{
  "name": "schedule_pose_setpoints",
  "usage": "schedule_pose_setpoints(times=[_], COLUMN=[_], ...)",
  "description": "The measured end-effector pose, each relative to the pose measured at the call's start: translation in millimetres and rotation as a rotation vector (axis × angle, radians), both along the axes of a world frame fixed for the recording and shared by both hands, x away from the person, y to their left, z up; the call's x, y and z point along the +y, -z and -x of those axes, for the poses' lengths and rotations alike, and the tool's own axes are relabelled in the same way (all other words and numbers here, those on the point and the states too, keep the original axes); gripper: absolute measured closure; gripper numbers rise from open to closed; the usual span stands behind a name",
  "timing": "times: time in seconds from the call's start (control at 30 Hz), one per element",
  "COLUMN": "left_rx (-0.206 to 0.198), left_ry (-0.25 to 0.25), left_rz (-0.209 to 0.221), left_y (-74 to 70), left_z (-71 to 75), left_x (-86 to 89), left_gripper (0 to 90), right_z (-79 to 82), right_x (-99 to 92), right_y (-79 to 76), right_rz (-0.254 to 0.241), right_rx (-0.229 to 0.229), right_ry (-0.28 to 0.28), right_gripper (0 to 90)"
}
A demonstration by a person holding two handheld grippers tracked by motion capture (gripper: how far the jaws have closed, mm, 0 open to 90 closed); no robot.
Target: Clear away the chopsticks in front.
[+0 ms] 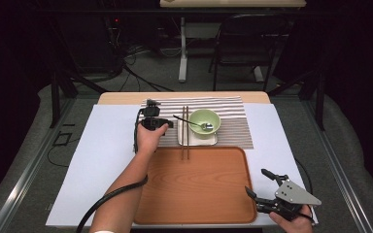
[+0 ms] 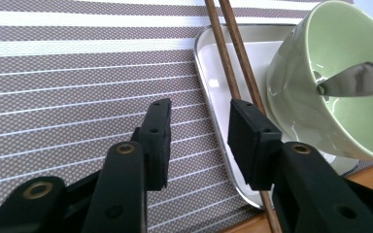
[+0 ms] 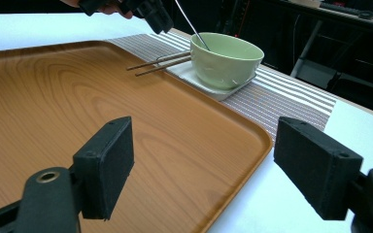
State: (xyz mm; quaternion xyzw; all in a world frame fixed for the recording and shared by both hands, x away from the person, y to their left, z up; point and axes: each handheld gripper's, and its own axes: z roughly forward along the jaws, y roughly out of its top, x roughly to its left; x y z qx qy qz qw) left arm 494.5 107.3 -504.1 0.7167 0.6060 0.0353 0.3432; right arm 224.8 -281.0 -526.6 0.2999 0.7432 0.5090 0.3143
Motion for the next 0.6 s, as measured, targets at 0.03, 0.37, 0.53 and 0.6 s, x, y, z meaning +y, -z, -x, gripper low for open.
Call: schedule_pose_setpoints(times=[0.03,0.37,0.53,0.6], left_rx=[0.003,0.045,0.052,0.057], left_ry=[0.004,0.027,0.027,0.024], left_rz=[-0.004,-0.011,-0.006,0.007], left_y=[0.2,6.0,7.5,8.7], left_z=[-0.8,-4.1,-6.8,-8.1], left_x=[-1.9,-22.9,-29.2,-31.4], left_gripper=[62.8,72.1,74.7,75.1], right_z=[0.0,0.5,0.7,0.7], right_x=[0.0,-0.2,-0.2,-0.2], right_y=[0.0,-0.4,-0.8,-0.8], right_rz=[0.0,-0.006,-0.007,-0.007], right_rx=[0.001,0.001,-0.003,-0.003], right_ry=[0.0,-0.005,-0.011,-0.011], right_gripper=[22.2,22.2,22.2,22.2])
